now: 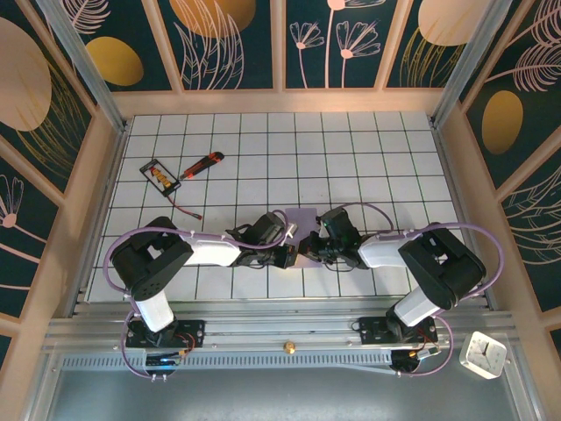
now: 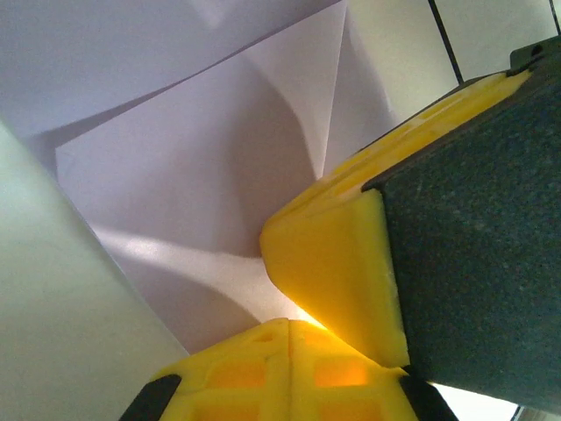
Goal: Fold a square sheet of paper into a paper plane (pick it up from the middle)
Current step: Fold the triangle a second time at the center of the table.
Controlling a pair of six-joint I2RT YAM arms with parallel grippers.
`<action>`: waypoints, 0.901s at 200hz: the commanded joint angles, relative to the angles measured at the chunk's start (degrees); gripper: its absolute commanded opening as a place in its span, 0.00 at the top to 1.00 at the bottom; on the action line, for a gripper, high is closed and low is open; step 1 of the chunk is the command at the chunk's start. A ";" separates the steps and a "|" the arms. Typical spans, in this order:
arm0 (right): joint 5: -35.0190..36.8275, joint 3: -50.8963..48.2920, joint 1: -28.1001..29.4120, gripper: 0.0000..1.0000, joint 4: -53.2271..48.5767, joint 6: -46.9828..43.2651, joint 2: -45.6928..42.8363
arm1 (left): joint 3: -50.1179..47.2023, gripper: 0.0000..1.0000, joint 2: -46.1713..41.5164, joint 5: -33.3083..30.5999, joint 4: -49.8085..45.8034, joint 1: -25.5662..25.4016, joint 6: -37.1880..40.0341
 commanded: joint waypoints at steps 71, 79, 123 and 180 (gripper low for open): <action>4.13 0.28 -2.30 1.00 -8.15 -1.71 1.66 | -3.34 1.00 2.93 -5.09 -13.20 0.19 0.27; 4.86 0.58 -3.05 1.00 -9.01 -2.32 1.58 | -3.40 1.00 3.05 -5.22 -13.38 0.18 0.48; 6.54 2.29 -7.80 1.00 -11.65 -5.14 1.80 | -3.82 1.00 3.29 -5.35 -13.74 0.23 1.06; 6.37 5.25 -18.08 1.00 -14.76 -11.47 1.03 | -2.97 1.00 2.54 -4.44 -13.65 0.23 0.74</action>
